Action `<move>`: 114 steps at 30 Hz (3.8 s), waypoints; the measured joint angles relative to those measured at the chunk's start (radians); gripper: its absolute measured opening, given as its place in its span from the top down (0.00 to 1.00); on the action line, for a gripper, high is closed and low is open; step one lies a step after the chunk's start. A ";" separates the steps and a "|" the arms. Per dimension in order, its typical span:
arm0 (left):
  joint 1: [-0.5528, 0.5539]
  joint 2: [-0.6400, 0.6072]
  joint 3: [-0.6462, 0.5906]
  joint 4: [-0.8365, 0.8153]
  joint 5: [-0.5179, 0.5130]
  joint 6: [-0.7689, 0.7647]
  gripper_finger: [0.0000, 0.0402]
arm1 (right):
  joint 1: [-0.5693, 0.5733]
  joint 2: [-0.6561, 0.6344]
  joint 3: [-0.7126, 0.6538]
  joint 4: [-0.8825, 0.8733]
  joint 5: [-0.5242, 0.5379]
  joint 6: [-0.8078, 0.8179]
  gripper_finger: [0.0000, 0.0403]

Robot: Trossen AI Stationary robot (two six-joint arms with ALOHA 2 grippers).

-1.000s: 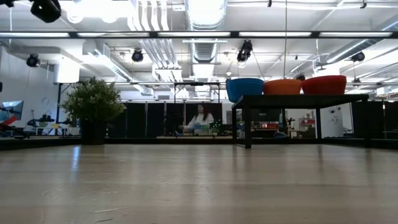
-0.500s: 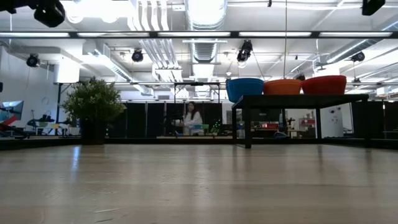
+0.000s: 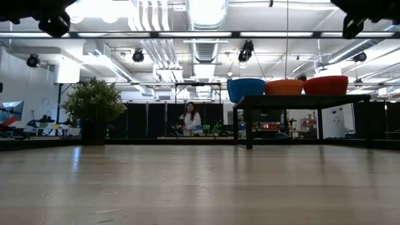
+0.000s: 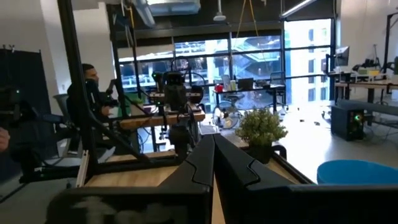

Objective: Pick & Place Mini bowls
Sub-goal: Return to Home Position

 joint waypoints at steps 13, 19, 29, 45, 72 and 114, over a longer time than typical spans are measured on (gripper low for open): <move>0.000 0.000 -0.077 0.053 0.003 -0.045 1.00 | 0.000 -0.001 -0.184 0.243 -0.113 0.064 0.98; 0.000 0.000 -0.134 0.106 0.011 -0.069 1.00 | 0.000 -0.001 -0.248 0.294 -0.130 0.064 0.98; 0.000 0.000 -0.243 0.203 0.016 -0.069 1.00 | 0.000 -0.002 -0.342 0.386 -0.189 0.064 0.98; 0.001 0.000 -0.320 0.256 0.060 -0.018 1.00 | 0.000 0.000 -0.375 0.400 -0.188 0.007 0.98; 0.000 0.000 -0.322 0.147 0.117 -0.123 1.00 | 0.000 0.001 -0.375 0.210 -0.189 0.082 0.98; 0.000 0.001 -0.319 0.147 0.112 -0.162 1.00 | 0.000 0.002 -0.375 0.212 -0.011 0.000 0.98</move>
